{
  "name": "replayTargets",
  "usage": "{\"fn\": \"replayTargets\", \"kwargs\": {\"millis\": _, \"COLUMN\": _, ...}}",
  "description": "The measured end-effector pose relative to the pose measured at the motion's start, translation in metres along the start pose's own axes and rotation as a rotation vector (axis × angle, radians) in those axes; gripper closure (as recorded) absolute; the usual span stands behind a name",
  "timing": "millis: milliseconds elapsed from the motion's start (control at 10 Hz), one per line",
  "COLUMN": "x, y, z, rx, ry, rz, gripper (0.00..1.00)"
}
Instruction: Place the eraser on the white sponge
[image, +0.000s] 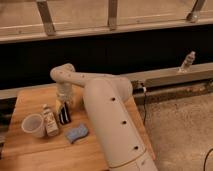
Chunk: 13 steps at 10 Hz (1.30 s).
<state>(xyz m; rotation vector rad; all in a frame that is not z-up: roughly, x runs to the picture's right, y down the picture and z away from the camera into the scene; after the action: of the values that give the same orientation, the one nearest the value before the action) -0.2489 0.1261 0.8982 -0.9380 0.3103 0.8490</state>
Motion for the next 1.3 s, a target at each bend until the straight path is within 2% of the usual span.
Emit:
{"fn": "replayTargets", "kwargs": {"millis": 300, "x": -0.003, "y": 0.008, "z": 0.006, "rx": -0.003, "ry": 0.025, "rz": -0.044, "gripper": 0.95}}
{"fn": "replayTargets", "kwargs": {"millis": 400, "x": -0.003, "y": 0.009, "z": 0.005, "rx": -0.003, "ry": 0.024, "rz": -0.044, "gripper": 0.99}}
{"fn": "replayTargets", "kwargs": {"millis": 800, "x": -0.003, "y": 0.004, "z": 0.002, "rx": -0.001, "ry": 0.019, "rz": -0.041, "gripper": 1.0}}
{"fn": "replayTargets", "kwargs": {"millis": 900, "x": -0.007, "y": 0.008, "z": -0.003, "rx": -0.018, "ry": -0.009, "rz": -0.057, "gripper": 1.0}}
{"fn": "replayTargets", "kwargs": {"millis": 1100, "x": -0.006, "y": 0.0, "z": -0.032, "rx": -0.054, "ry": -0.085, "rz": -0.071, "gripper": 1.0}}
{"fn": "replayTargets", "kwargs": {"millis": 1300, "x": 0.002, "y": -0.006, "z": -0.08, "rx": -0.12, "ry": -0.191, "rz": -0.083, "gripper": 1.0}}
